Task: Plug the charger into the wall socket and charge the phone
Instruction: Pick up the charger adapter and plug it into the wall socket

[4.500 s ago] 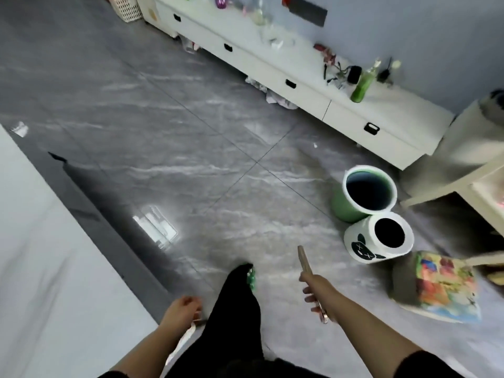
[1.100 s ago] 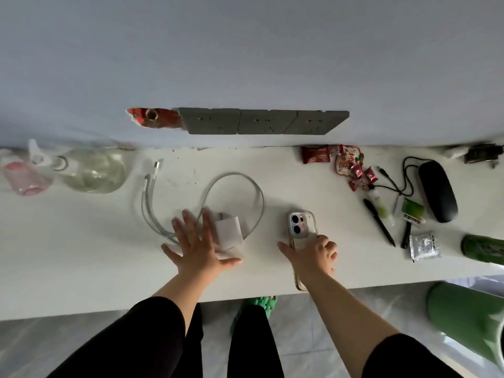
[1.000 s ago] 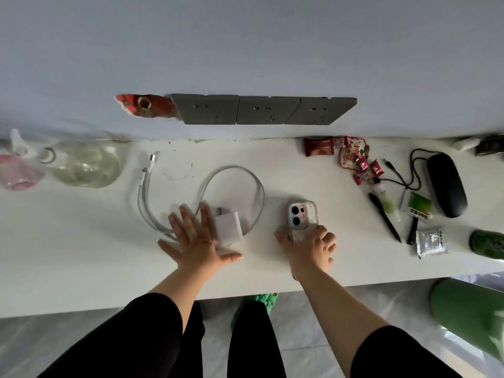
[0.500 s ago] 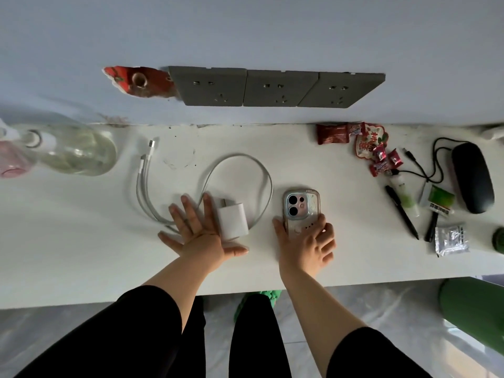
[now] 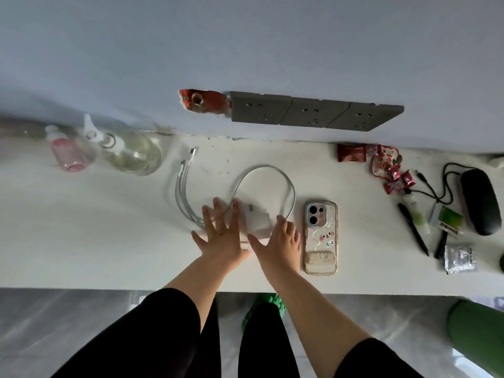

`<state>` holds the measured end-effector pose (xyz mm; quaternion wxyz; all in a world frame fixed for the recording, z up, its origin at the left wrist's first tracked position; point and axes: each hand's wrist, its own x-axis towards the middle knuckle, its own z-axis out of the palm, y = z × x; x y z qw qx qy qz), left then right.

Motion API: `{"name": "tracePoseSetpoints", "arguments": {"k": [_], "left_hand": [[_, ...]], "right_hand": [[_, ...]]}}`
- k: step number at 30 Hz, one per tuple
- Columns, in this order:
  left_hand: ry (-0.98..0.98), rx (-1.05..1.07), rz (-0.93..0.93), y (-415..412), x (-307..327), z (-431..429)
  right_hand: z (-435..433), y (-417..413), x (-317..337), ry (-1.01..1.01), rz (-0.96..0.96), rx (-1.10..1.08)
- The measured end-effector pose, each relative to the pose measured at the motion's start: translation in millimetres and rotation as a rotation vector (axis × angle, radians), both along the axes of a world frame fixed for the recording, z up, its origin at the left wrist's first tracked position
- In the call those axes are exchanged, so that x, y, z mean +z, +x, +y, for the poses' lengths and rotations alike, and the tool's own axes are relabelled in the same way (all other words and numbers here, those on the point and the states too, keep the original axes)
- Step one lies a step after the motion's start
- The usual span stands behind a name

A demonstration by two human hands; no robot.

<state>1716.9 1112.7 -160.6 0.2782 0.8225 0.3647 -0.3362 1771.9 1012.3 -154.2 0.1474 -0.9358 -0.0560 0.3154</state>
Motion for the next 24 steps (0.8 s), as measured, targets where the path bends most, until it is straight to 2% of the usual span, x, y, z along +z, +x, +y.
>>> {"name": "tracePoseSetpoints", "arguments": {"k": [5,9,14,18,24], "left_hand": [[0.047,-0.078,-0.087,-7,5,10],[0.121,-0.128,-0.082,7,-3,28],[0.091,0.034,-0.074,34,-20,50],[0.069,0.034,-0.034,37,-32,54],[0.023,0.001,0.033,40,-34,60]], "right_hand": [[19,1,-7,-0.087,0.050,-0.073],[10,16,8,-0.038,0.083,-0.099],[27,46,48,0.383,0.257,-0.233],[49,67,80,0.720,0.472,-0.380],[68,92,91,0.943,0.487,-0.475]]}}
